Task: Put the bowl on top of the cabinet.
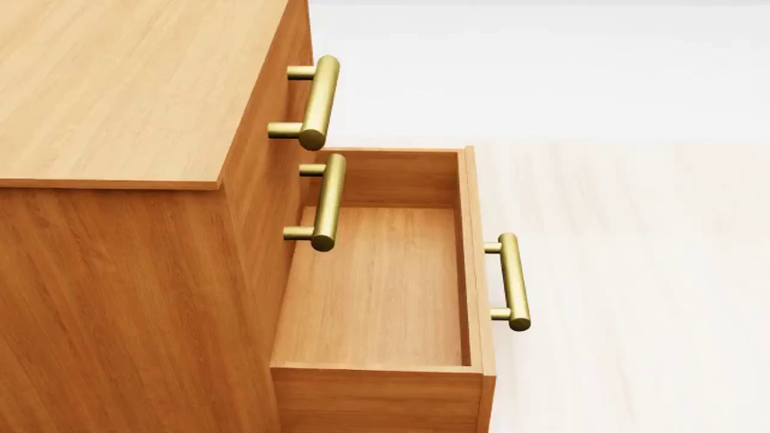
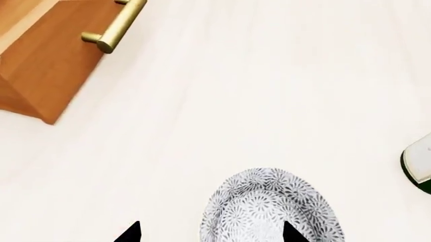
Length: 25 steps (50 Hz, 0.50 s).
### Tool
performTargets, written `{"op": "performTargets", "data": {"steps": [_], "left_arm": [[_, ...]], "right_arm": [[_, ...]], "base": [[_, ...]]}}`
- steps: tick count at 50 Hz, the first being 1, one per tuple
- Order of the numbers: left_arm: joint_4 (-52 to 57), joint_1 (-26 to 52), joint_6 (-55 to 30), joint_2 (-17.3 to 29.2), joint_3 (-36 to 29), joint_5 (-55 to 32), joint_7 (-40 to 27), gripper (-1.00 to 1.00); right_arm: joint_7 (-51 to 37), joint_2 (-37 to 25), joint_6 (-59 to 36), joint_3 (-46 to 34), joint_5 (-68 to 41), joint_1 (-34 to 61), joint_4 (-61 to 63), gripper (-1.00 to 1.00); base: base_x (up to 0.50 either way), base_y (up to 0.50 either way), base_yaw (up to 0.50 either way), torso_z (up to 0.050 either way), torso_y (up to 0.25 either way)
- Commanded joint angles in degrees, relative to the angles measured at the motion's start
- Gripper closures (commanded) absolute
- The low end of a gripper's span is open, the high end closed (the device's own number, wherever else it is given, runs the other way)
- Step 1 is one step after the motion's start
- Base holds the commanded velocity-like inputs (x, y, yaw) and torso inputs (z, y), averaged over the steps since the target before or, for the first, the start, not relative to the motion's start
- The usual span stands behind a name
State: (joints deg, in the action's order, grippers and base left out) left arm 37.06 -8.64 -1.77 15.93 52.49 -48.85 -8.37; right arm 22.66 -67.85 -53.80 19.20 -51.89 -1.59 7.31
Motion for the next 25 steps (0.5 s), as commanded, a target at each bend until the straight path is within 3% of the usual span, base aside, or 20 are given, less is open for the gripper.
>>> {"op": "performTargets", "data": {"steps": [1,25], "left_arm": [[-0.06,-0.13,0.09,0.07,-0.15,0.09,0.09,-1.00],[-0.28,-0.11,0.40,0.07,-0.57,0.39,0.14,-1.00]], "right_arm": [[-0.17,1.27,0.59,-14.24,2.91,12.42,-4.43,-1.00],[-1.32,6.11,2.24,-16.26,4.27,9.07,-8.34,-1.00]], "base": [[0.00,0.00,0.00,0.000,0.000],[0.00,0.00,0.00,0.000,0.000]]}}
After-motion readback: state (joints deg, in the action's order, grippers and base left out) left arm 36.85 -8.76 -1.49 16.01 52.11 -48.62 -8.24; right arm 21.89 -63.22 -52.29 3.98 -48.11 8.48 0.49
